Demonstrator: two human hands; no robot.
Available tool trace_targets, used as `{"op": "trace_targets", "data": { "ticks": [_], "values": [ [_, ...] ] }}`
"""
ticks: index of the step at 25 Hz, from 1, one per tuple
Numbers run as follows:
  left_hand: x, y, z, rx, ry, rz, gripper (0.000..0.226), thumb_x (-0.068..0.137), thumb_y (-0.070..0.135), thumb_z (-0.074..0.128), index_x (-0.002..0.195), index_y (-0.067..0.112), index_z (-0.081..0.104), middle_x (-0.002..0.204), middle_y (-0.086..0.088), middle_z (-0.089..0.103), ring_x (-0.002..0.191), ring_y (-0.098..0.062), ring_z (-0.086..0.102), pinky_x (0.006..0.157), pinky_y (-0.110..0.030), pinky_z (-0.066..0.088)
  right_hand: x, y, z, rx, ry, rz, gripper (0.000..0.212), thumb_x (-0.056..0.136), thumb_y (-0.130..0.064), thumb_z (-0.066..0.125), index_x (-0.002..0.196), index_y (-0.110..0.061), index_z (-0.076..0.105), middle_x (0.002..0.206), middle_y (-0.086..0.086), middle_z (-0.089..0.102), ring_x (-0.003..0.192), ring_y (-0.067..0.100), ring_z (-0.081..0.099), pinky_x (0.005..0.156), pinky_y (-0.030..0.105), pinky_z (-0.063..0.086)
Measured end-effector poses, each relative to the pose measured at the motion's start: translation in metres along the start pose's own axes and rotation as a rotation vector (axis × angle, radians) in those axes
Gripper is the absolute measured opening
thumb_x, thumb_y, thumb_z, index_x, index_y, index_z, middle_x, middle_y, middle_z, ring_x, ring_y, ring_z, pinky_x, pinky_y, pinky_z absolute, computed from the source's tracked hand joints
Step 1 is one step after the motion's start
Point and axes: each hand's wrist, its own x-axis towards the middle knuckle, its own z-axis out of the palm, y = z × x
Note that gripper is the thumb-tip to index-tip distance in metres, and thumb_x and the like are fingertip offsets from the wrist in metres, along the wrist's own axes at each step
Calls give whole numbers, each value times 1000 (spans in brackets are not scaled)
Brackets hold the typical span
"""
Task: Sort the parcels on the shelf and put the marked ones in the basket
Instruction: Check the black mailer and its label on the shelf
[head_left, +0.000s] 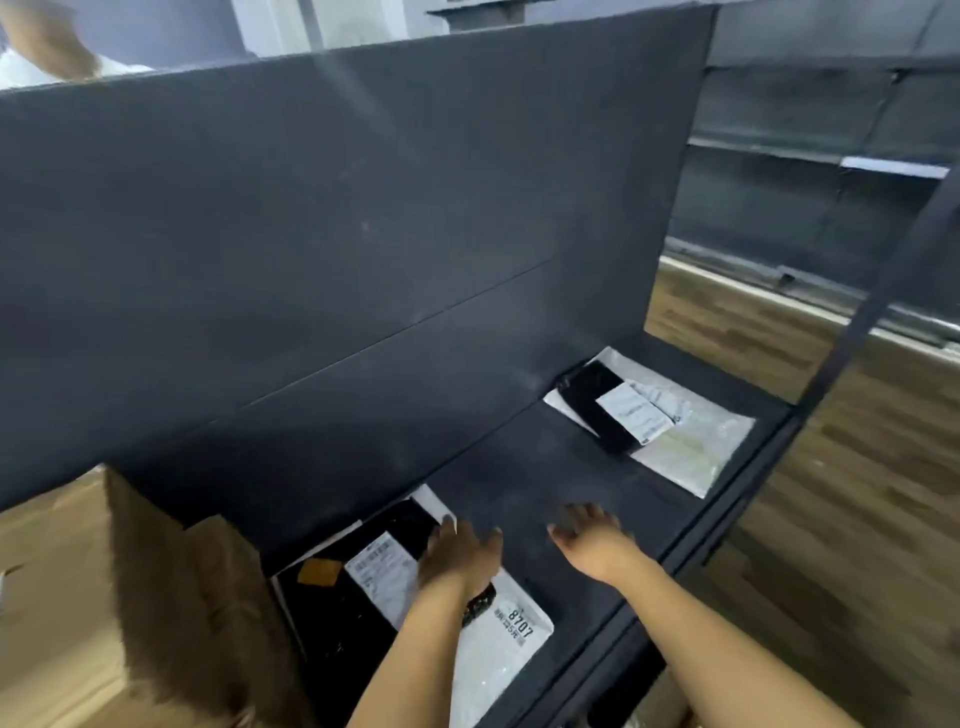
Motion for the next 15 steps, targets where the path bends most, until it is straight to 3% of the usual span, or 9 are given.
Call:
{"op": "trace_targets", "data": {
  "ticks": [7, 15],
  "values": [
    [43, 93, 25, 59, -94, 169, 68, 97, 50, 29, 151, 11, 14, 161, -5, 9, 146, -27, 12, 116, -42, 16, 21, 93, -44, 215, 142, 189, 57, 97, -46, 36, 141, -9, 35, 145, 15, 34, 132, 35, 35, 107, 44, 34],
    [110, 141, 59, 68, -127, 201, 67, 96, 46, 36, 150, 11, 18, 160, -8, 14, 145, -27, 17, 116, -40, 17, 79, 131, -59, 450, 237, 234, 47, 97, -31, 43, 138, -8, 41, 139, 17, 41, 122, 34, 49, 97, 32, 38]
  ]
}}
